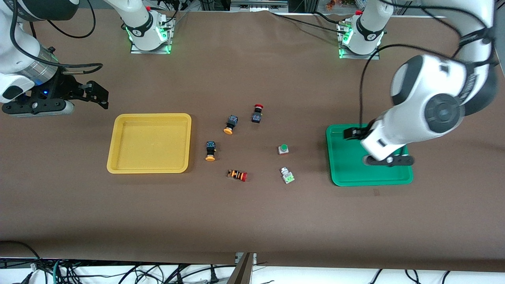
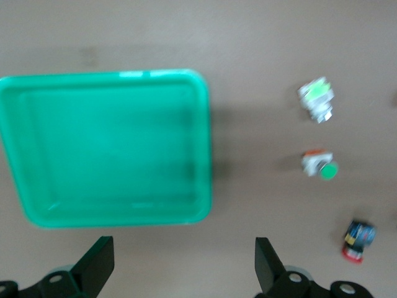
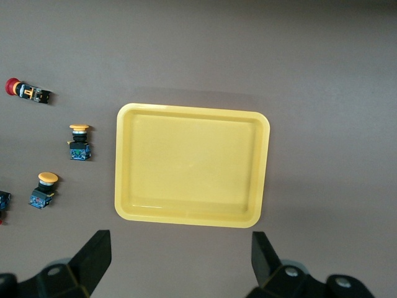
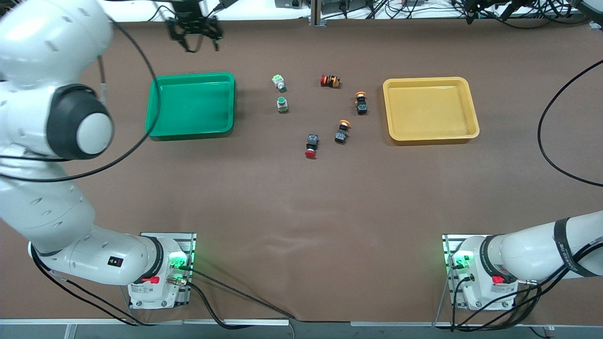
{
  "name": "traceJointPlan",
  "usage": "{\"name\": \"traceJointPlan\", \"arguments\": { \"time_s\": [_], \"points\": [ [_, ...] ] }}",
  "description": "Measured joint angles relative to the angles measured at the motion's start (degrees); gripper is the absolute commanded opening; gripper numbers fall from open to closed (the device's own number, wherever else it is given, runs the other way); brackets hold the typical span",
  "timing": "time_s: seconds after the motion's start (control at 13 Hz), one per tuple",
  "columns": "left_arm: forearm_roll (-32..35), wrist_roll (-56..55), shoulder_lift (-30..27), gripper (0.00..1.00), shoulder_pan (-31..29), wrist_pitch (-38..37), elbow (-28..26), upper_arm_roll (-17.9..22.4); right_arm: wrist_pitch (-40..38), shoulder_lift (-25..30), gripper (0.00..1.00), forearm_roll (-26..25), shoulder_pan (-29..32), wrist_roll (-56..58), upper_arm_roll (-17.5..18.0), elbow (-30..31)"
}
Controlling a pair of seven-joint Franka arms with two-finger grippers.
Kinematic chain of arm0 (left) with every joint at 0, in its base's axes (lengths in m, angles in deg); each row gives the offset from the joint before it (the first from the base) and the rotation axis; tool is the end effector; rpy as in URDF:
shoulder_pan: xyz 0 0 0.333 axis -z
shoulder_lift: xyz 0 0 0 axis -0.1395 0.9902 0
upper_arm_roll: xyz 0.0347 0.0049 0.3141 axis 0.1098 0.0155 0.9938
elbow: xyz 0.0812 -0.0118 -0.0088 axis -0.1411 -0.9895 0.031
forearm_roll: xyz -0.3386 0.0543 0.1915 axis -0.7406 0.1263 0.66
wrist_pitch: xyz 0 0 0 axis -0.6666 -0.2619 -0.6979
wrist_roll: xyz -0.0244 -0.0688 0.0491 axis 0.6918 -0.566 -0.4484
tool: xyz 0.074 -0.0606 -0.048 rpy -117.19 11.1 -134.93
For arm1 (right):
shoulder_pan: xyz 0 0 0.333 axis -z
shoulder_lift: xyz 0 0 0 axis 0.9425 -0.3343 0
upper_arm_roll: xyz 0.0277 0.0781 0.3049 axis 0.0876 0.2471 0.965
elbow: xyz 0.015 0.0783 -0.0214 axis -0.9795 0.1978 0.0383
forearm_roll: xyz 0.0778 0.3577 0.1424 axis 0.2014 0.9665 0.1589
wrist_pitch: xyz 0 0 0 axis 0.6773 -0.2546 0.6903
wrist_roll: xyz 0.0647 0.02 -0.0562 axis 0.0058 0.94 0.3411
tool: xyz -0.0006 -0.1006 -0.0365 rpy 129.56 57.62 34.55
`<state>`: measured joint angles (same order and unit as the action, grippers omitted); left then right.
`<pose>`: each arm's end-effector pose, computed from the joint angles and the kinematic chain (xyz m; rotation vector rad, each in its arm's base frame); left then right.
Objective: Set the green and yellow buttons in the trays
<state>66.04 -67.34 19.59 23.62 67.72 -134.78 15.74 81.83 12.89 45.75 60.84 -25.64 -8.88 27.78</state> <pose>0.6447 -0.1930 0.4347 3.0961 0.0287 -0.2918 0.5691 0.0904 0.5831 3.1268 0.1312 0.0399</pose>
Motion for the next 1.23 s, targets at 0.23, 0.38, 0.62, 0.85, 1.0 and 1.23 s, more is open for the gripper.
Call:
{"name": "traceJointPlan", "arguments": {
  "time_s": [0.23, 0.38, 0.62, 0.85, 1.0, 1.23],
  "points": [
    [-2.78, -7.87, 4.10, 1.00, 4.81, 8.12, 0.94, -0.13, 0.03, 0.00, 1.00, 0.00, -0.06, 0.00, 0.09, 0.00],
    [-2.91, -15.51, 6.98, 1.00, 9.18, 14.97, 0.95, -0.26, 0.04, 0.00, 1.00, 0.00, -0.07, 0.00, 0.11, 0.00],
    [-2.91, -21.71, 11.64, 1.00, 15.18, 18.59, 0.79, -0.20, 0.04, -0.01, 1.00, 0.00, -0.08, 0.00, 0.12, -0.01],
    [-2.91, -21.88, 15.82, 1.00, 16.12, 20.23, 0.42, -0.10, 0.04, -0.01, 1.00, 0.00, -0.08, 0.00, 0.12, -0.01],
    [-2.91, -21.83, 17.46, 1.00, 16.43, 22.86, -0.61, -0.10, 0.04, -0.01, 1.00, 0.00, -0.07, 0.00, 0.11, -0.01],
    [-2.91, -21.83, 18.00, 1.00, 17.21, 27.73, -4.06, -0.11, 0.04, -0.01, 1.00, 0.00, 0.05, -0.03, -0.11, -0.01]
  ]
}}
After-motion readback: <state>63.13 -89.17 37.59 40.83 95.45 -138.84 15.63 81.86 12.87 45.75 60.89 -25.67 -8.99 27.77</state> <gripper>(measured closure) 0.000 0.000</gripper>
